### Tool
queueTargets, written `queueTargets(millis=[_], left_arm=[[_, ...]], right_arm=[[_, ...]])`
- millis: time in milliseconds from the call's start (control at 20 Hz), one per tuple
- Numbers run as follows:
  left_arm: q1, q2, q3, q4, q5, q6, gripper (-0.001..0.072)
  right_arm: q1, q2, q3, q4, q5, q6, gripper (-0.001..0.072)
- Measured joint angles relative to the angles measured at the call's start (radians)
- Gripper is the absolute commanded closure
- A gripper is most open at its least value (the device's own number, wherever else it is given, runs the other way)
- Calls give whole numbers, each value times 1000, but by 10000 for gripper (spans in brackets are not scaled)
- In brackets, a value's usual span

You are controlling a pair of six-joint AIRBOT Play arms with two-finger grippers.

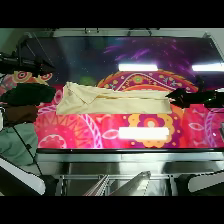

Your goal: Fold the shirts.

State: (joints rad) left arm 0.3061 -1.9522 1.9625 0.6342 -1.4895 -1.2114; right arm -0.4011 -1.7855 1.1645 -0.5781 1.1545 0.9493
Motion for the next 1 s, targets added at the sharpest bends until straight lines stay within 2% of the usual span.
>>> queueTargets(millis=[100, 150, 200, 400, 500, 800, 1000], left_arm=[[-18, 31, -3, 0, 0, 8, 709], [-34, 42, -5, 0, -2, 11, 709], [-54, 53, -6, 0, -3, 15, 709], [-197, 74, -26, 0, -16, 27, 708], [-299, 77, -71, 3, 27, 40, 708], [-632, 20, -230, 48, 278, 48, 707], [-792, -105, -193, 58, 441, 11, 707]], right_arm=[[40, -33, 1, 50, -3, 6, 448], [53, -44, 1, 62, -4, 10, 622], [67, -55, 2, 72, -13, 13, 696], [81, -61, 6, 121, -8, 12, 697], [74, -42, 8, 136, 12, 3, 697], [3, 89, 45, 150, 168, -3, 697], [-7, 203, 76, 164, 260, 21, 697]])
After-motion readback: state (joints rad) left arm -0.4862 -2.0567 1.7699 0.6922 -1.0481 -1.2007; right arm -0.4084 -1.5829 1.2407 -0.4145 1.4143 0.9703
